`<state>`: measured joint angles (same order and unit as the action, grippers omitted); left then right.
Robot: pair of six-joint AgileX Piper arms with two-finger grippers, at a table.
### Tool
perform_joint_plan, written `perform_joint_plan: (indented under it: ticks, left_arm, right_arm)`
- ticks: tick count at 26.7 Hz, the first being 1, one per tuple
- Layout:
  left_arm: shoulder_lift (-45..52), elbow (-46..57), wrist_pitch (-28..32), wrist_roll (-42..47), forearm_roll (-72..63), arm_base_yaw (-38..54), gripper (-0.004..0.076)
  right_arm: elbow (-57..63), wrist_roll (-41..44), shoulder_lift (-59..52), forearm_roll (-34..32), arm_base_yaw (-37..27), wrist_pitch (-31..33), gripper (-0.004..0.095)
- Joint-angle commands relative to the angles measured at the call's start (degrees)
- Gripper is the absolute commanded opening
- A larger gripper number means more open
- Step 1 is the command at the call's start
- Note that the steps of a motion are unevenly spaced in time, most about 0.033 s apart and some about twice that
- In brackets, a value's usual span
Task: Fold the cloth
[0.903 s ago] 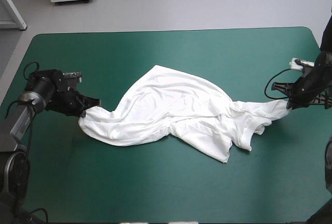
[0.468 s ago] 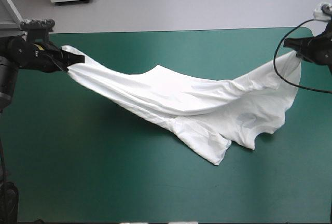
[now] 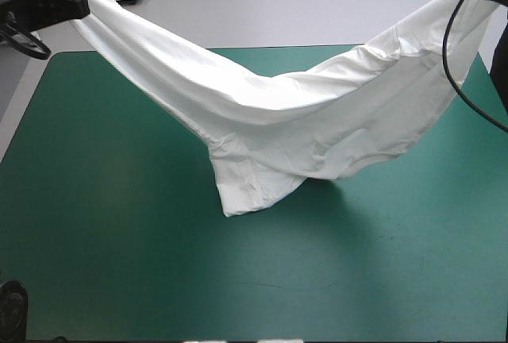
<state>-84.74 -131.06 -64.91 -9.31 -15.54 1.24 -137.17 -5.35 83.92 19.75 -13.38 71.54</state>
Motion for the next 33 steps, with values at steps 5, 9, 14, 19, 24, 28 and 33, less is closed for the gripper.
perform_joint_plan:
  ticks: [5,9,14,19,24,28,33]
  left_arm:
    - [2.3,-17.8,5.1,-0.7,-2.2,0.0,-0.0022]
    - [2.6,-24.8,3.4,-2.2,-4.7,0.0,-0.0022]
    - [4.7,-27.1,-4.2,-2.7,-4.2,0.0,-0.0022]
    - [6.3,-26.7,-8.9,-2.8,-1.5,0.0,-0.0022]
    - [6.5,-19.0,-8.8,-2.6,-1.3,0.0,-0.0022]
    - [6.6,-0.9,-8.8,-1.4,-2.7,0.0,-0.0022]
    - [6.5,28.5,0.1,-2.0,-3.7,0.0,-0.0022]
  right_arm:
    - [-15.4,-2.5,-1.9,2.4,-0.2,-2.4,-0.0016]
    - [-21.1,-2.5,-2.4,2.4,-0.2,-2.4,-0.0016]
    - [-22.8,-2.1,-4.4,2.9,-0.2,0.0,-0.0016]
    - [-22.4,0.7,-5.0,2.8,-0.2,0.0,-0.0016]
    - [-11.8,1.9,-5.3,3.7,-0.2,0.0,-0.0016]
    - [6.2,2.1,-5.9,4.2,-0.2,0.0,-0.0016]
    - [30.9,0.8,-3.8,7.0,-0.2,-1.0,-0.0016]
